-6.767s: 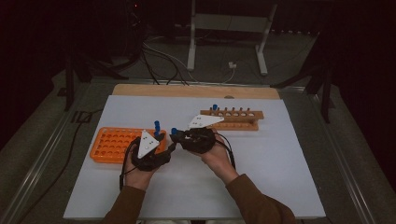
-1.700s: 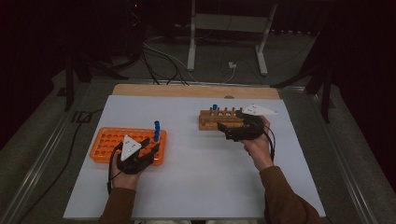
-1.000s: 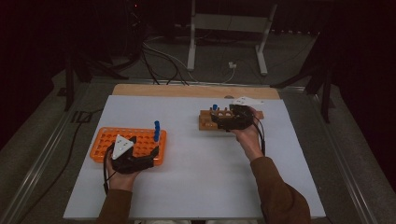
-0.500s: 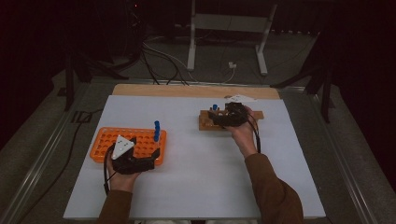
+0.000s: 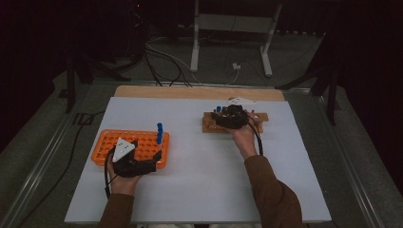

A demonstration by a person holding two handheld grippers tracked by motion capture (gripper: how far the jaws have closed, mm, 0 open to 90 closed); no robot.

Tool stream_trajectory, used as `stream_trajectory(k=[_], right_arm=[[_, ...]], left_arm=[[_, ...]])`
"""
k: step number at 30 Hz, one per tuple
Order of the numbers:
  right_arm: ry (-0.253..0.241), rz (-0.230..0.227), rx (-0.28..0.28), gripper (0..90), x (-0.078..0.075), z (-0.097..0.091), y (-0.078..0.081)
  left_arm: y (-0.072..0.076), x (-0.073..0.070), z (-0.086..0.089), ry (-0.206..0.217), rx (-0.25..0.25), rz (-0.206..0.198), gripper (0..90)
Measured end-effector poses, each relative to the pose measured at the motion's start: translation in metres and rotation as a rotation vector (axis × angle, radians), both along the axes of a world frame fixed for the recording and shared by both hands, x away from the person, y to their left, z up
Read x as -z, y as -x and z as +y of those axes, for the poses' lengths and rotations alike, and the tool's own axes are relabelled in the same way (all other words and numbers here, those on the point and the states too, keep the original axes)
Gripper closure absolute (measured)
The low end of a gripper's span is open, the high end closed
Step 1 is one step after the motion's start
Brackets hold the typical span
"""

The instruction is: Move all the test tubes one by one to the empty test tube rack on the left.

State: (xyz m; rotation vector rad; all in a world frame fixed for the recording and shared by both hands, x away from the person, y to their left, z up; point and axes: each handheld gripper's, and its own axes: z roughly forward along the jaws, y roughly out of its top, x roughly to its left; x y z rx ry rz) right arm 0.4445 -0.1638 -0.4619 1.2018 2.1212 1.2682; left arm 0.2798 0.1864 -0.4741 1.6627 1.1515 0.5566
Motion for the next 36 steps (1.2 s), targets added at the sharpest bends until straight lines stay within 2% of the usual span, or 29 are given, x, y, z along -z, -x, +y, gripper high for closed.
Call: stream_trajectory(k=[10,18,24,36], right_arm=[[0.012,-0.02,0.0,62.4,0.003,0.007,0.001],[0.032,-0.042,-0.008,72.3,0.005,0.012,0.003],[0.046,-0.051,0.0,76.2,0.004,0.014,0.004],[0.057,-0.049,0.007,76.9,0.003,0.015,0.005]], left_arm=[[0.0,0.001,0.001,0.003,-0.004,0.005,0.7],[0.0,0.001,0.001,0.003,-0.005,0.007,0.7],[0.0,0.002,0.001,0.003,-0.004,0.007,0.7],[-0.001,0.002,0.0,-0.004,-0.001,0.009,0.7]])
